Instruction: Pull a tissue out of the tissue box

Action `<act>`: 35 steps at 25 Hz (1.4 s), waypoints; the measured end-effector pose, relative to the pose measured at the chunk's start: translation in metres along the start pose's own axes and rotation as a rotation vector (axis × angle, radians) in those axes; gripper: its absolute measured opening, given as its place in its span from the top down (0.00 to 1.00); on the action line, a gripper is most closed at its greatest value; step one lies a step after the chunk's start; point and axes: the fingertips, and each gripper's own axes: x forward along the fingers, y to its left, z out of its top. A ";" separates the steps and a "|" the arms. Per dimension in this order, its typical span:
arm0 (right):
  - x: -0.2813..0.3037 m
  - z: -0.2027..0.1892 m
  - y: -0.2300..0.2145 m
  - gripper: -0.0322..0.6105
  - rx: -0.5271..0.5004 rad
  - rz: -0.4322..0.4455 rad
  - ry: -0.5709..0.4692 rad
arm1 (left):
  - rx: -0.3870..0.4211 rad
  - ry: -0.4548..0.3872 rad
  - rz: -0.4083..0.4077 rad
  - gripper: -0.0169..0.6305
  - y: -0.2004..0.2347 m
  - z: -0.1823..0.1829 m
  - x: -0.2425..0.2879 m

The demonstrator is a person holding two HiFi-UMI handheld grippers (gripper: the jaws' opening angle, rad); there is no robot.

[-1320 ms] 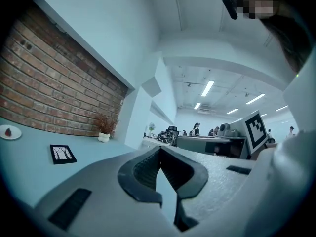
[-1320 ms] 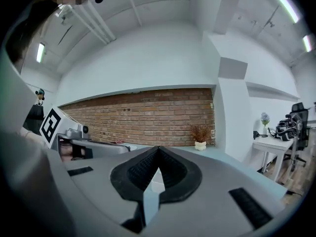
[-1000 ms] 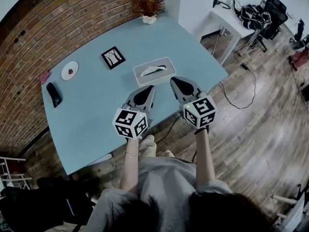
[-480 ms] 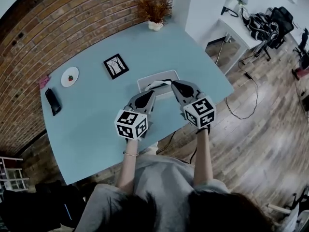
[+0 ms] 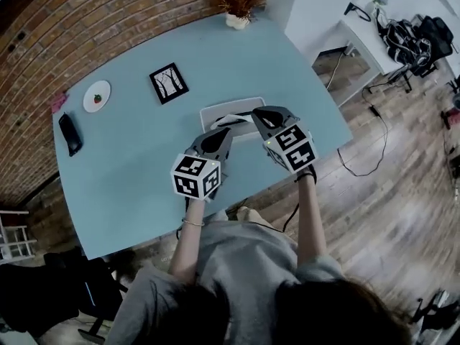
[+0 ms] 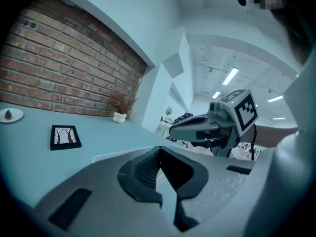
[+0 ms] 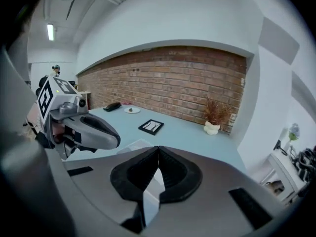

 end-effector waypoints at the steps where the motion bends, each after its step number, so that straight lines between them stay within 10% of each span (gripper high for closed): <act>1: 0.002 -0.004 -0.002 0.95 -0.021 0.026 0.024 | -0.007 -0.003 0.011 0.97 -0.003 -0.002 0.003; 19: 0.065 -0.042 0.030 0.70 -0.226 0.396 0.253 | -0.119 -0.031 0.189 0.97 0.014 -0.027 0.002; 28: 0.089 -0.059 0.034 0.71 -0.303 0.378 0.366 | -0.135 -0.023 0.197 0.97 0.017 -0.031 0.003; 35: 0.092 -0.058 0.032 0.94 -0.375 0.346 0.372 | -0.135 -0.029 0.202 0.97 0.022 -0.027 0.000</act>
